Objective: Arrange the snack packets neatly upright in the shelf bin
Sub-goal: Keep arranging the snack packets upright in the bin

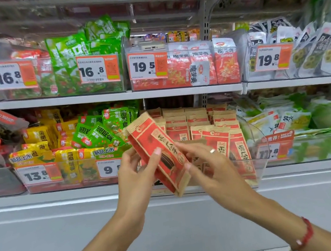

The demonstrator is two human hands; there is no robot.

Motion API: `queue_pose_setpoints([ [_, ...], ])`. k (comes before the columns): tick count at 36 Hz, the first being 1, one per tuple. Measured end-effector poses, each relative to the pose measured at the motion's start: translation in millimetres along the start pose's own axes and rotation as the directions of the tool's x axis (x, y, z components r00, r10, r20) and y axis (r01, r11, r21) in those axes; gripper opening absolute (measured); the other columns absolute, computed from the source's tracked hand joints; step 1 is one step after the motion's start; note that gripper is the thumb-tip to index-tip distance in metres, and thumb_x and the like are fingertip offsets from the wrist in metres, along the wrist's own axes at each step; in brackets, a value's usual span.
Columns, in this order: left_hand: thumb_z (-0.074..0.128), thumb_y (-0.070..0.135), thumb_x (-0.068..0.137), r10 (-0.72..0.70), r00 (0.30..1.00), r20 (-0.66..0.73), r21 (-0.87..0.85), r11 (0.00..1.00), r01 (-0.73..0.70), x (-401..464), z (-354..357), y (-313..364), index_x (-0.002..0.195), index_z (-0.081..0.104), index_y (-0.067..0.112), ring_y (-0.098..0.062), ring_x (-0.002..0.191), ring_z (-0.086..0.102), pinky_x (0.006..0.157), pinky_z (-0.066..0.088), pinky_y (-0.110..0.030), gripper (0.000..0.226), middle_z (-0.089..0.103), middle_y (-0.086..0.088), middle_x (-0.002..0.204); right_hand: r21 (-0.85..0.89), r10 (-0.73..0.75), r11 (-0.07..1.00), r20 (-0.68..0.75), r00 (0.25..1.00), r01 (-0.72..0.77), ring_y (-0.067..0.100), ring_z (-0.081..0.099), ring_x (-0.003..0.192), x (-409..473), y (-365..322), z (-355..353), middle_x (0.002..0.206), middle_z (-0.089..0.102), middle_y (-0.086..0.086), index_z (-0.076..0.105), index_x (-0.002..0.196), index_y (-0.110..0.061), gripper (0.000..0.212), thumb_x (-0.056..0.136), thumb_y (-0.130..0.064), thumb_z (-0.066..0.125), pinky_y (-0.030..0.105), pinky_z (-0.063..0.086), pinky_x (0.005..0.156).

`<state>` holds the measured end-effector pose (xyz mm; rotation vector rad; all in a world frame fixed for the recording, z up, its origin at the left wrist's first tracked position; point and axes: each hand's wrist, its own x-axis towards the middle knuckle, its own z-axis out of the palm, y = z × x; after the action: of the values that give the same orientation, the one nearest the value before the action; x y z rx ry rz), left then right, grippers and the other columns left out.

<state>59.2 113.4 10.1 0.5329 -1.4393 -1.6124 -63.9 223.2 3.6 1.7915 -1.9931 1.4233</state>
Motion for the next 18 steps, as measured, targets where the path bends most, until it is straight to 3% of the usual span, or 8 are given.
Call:
queue_pose_setpoints([
  [2, 0.064, 0.022, 0.088, 0.046, 0.996, 0.082, 0.057, 0.997, -0.051, -1.4, 0.1, 2.7, 0.116, 0.056, 0.024, -0.005, 0.105, 0.065, 0.086, 0.056, -0.028, 0.029, 0.07, 0.01, 0.11, 0.068, 0.112, 0.992, -0.065, 0.992, -0.108, -0.003, 0.05, 0.117, 5.5, 0.3, -7.3, 0.129, 0.053, -0.023, 0.042, 0.135, -0.048, 0.049, 0.092, -0.031, 0.058, 0.032, 0.052, 0.092],
  [5, 0.058, 0.015, 0.092, 0.122, 0.96, 0.252, 0.086, 0.985, -0.148, -6.3, 1.7, 6.3, 0.111, 0.061, 0.022, -0.002, 0.095, 0.068, 0.074, 0.056, -0.018, 0.021, 0.072, 0.012, 0.107, 0.243, 0.255, 0.94, -0.033, 0.966, -0.24, -0.008, 0.051, 0.116, 11.5, -1.1, -19.8, 0.128, 0.054, -0.023, 0.04, 0.137, -0.043, 0.058, 0.085, -0.037, 0.065, 0.017, 0.048, 0.088],
  [7, 0.057, 0.018, 0.09, 0.163, 0.928, 0.335, 0.114, 0.971, -0.212, -8.2, 2.6, 5.3, 0.111, 0.061, 0.026, -0.002, 0.098, 0.067, 0.076, 0.054, -0.017, 0.023, 0.071, 0.015, 0.109, 0.358, 0.266, 0.898, 0.025, 0.964, -0.257, -0.008, 0.057, 0.109, 12.8, -3.9, -26.6, 0.118, 0.064, -0.02, 0.05, 0.13, -0.035, 0.048, 0.084, -0.03, 0.064, 0.015, 0.049, 0.084],
  [9, 0.057, 0.025, 0.087, 0.201, 0.906, 0.374, 0.144, 0.952, -0.27, -9.7, 4.0, 3.5, 0.112, 0.06, 0.029, -0.001, 0.105, 0.065, 0.086, 0.052, -0.018, 0.025, 0.069, 0.019, 0.111, 0.375, 0.228, 0.904, -0.013, 0.974, -0.206, -0.001, 0.064, 0.1, 11.6, -7.7, -30.4, 0.107, 0.07, -0.016, 0.059, 0.118, -0.029, 0.033, 0.088, -0.016, 0.064, 0.018, 0.052, 0.08],
  [14, 0.063, 0.035, 0.077, 0.259, 0.923, 0.284, 0.141, 0.941, -0.307, -8.4, 5.5, 3.7, 0.107, 0.062, 0.031, 0.001, 0.101, 0.065, 0.085, 0.05, -0.015, 0.031, 0.071, 0.018, 0.103, 0.327, 0.146, 0.942, -0.192, 0.97, -0.077, 0.01, 0.066, 0.095, 13.5, -16.5, -37.7, 0.099, 0.072, -0.009, 0.067, 0.101, -0.03, 0.02, 0.086, -0.018, 0.065, 0.029, 0.055, 0.082],
  [18, 0.065, 0.041, 0.078, 0.27, 0.937, 0.22, 0.255, 0.912, -0.322, 0.4, 3.1, 3.2, 0.106, 0.063, 0.033, 0.003, 0.1, 0.064, 0.086, 0.05, -0.016, 0.029, 0.069, 0.023, 0.103, 0.384, 0.144, 0.923, -0.406, 0.902, 0.025, 0.004, 0.066, 0.088, 24.1, -20.7, -58.4, 0.091, 0.073, -0.011, 0.066, 0.095, -0.026, 0.019, 0.087, -0.008, 0.065, 0.015, 0.05, 0.077],
])
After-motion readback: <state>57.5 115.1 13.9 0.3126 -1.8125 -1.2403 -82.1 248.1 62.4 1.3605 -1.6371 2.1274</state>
